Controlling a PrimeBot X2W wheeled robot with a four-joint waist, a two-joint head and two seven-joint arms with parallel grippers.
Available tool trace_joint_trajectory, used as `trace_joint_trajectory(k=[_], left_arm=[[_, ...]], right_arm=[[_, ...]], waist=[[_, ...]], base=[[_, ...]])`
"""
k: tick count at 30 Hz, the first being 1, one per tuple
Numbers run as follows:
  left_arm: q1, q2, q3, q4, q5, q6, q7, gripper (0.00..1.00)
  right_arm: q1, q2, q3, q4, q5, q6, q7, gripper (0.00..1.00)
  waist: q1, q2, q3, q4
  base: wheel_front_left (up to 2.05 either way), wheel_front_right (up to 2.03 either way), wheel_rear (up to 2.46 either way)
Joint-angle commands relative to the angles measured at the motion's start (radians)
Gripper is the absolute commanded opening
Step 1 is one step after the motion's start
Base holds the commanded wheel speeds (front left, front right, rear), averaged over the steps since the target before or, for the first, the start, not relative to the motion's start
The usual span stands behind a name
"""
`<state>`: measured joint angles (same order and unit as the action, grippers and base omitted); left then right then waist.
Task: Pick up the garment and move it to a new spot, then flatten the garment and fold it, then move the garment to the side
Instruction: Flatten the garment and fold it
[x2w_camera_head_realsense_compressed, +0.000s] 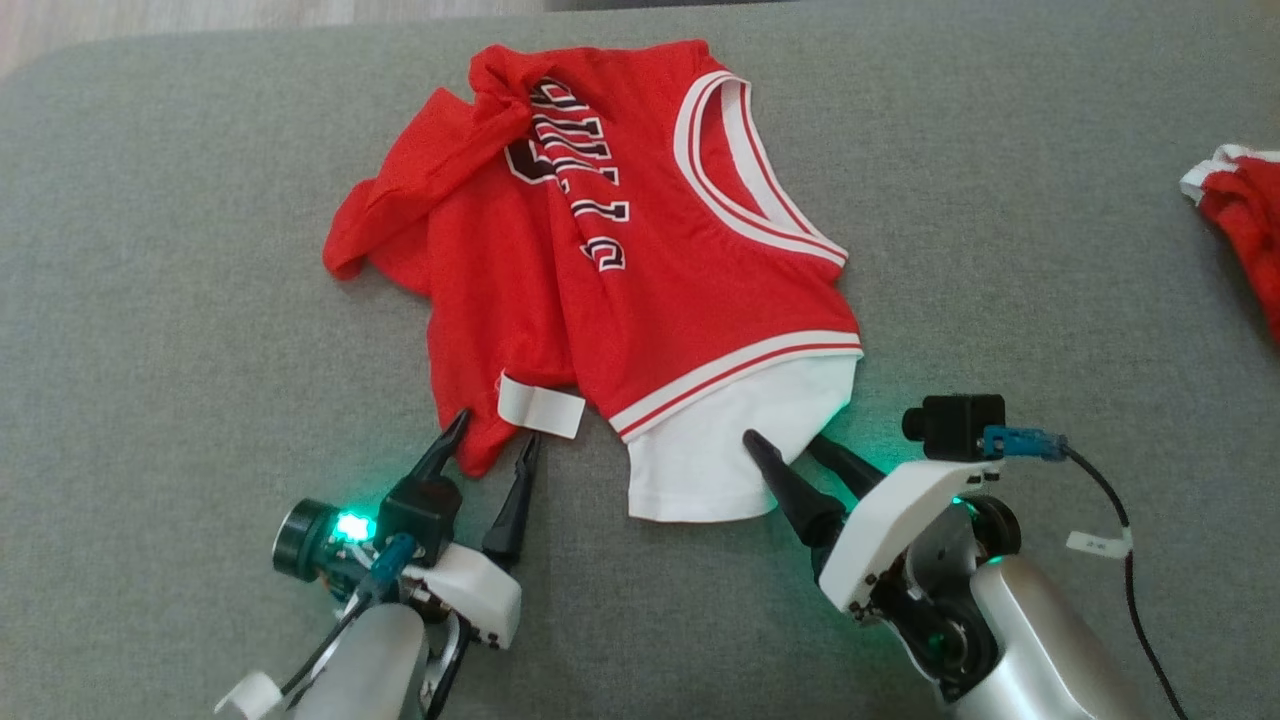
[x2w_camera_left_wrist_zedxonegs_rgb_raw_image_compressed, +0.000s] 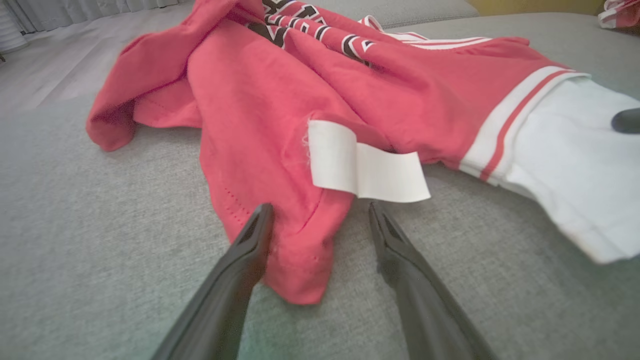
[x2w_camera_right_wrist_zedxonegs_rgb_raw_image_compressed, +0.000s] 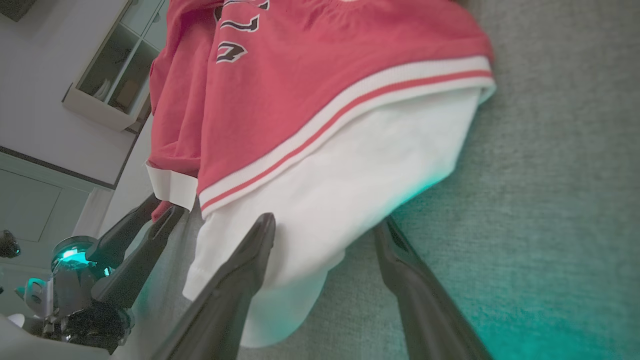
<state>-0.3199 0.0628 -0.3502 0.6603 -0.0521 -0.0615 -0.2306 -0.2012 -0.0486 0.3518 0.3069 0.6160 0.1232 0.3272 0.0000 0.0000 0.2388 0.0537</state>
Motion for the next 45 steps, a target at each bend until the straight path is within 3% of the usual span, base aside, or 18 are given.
trace_joint_trajectory(k=[1, 4, 5, 6, 7, 8, 14, 20, 24, 29, 33, 36, 40, 45], left_arm=[[-0.04, 0.005, 0.025, -0.016, -0.003, 0.006, -0.013, 1.0], [-0.056, 0.004, 0.018, 0.005, -0.006, 0.003, -0.016, 1.0], [-0.061, 0.004, 0.018, 0.016, -0.009, 0.001, -0.017, 0.47], [-0.061, 0.004, 0.018, 0.016, -0.009, 0.001, -0.017, 0.47], [-0.067, 0.005, 0.019, 0.026, -0.011, 0.0, -0.018, 0.17], [-0.074, 0.005, 0.019, 0.035, -0.014, -0.001, -0.019, 0.0], [-0.09, 0.024, 0.054, 0.029, -0.05, 0.003, -0.027, 0.0], [-0.025, 0.104, 0.089, -0.15, -0.111, -0.037, -0.026, 0.0], [0.06, 0.149, 0.076, -0.383, -0.216, -0.062, 0.066, 0.0], [0.153, 0.23, 0.016, -0.807, -0.419, -0.069, 0.269, 0.0], [0.181, 0.313, 0.039, -1.131, -0.545, -0.069, 0.409, 0.0], [0.16, 0.35, 0.072, -1.294, -0.623, -0.064, 0.491, 0.0], [0.032, 0.389, 0.133, -1.363, -0.7, -0.046, 0.59, 0.0], [-0.182, 0.439, 0.126, -1.234, -0.673, -0.056, 0.644, 0.0]], right_arm=[[-0.034, -0.002, 0.027, -0.023, 0.0, 0.008, 0.001, 1.0], [-0.044, -0.002, 0.027, -0.008, 0.006, 0.008, -0.001, 1.0], [-0.05, -0.002, 0.025, 0.003, 0.015, 0.008, -0.003, 0.47], [-0.05, -0.002, 0.025, 0.003, 0.015, 0.008, -0.003, 0.47], [-0.059, -0.002, 0.021, 0.013, 0.018, 0.008, -0.015, 0.0], [-0.069, -0.002, 0.018, 0.023, 0.022, 0.008, -0.027, 0.0], [-0.101, -0.002, -0.022, 0.016, 0.12, 0.008, -0.074, 0.0], [-0.06, -0.002, -0.151, -0.147, 0.184, 0.008, -0.014, 0.0], [0.021, -0.002, -0.266, -0.349, 0.238, 0.008, 0.072, 0.0], [0.14, -0.002, -0.446, -0.639, 0.33, 0.008, 0.178, 0.0], [0.168, -0.002, -0.56, -0.839, 0.411, 0.008, 0.251, 0.0], [0.144, -0.002, -0.605, -0.936, 0.45, 0.008, 0.294, 0.0], [0.012, -0.002, -0.652, -0.959, 0.414, 0.008, 0.379, 0.0], [-0.232, -0.002, -0.653, -0.793, 0.307, 0.008, 0.438, 0.0]], waist=[[0.0, 0.0, 0.008, -0.001], [0.0, 0.0, 0.016, -0.003], [0.0, 0.0, 0.018, -0.004], [0.0, 0.0, 0.018, -0.004], [0.0, 0.0, 0.019, -0.005], [0.0, 0.0, 0.019, -0.005], [0.0, 0.0, -0.016, -0.008], [0.0, 0.0, -0.089, -0.021], [0.0, 0.0, -0.153, -0.016], [0.0, 0.0, -0.225, -0.008], [0.0, 0.0, -0.242, -0.02], [0.0, 0.0, -0.23, -0.035], [0.0, 0.0, -0.162, -0.048], [0.0, 0.0, -0.028, -0.056]], base=[[0.0, 0.0, 0.0], [0.0, 0.0, 0.0], [0.0, 0.0, 0.0], [0.0, 0.0, 0.0], [0.0, 0.0, 0.0], [0.0, 0.0, 0.0], [0.0, 0.0, 0.0], [0.0, 0.0, 0.0], [0.0, 0.0, 0.0], [0.0, 0.0, 0.0], [0.0, 0.0, 0.0], [0.0, 0.0, 0.0], [0.0, 0.0, 0.0], [0.0, 0.0, 0.0]])
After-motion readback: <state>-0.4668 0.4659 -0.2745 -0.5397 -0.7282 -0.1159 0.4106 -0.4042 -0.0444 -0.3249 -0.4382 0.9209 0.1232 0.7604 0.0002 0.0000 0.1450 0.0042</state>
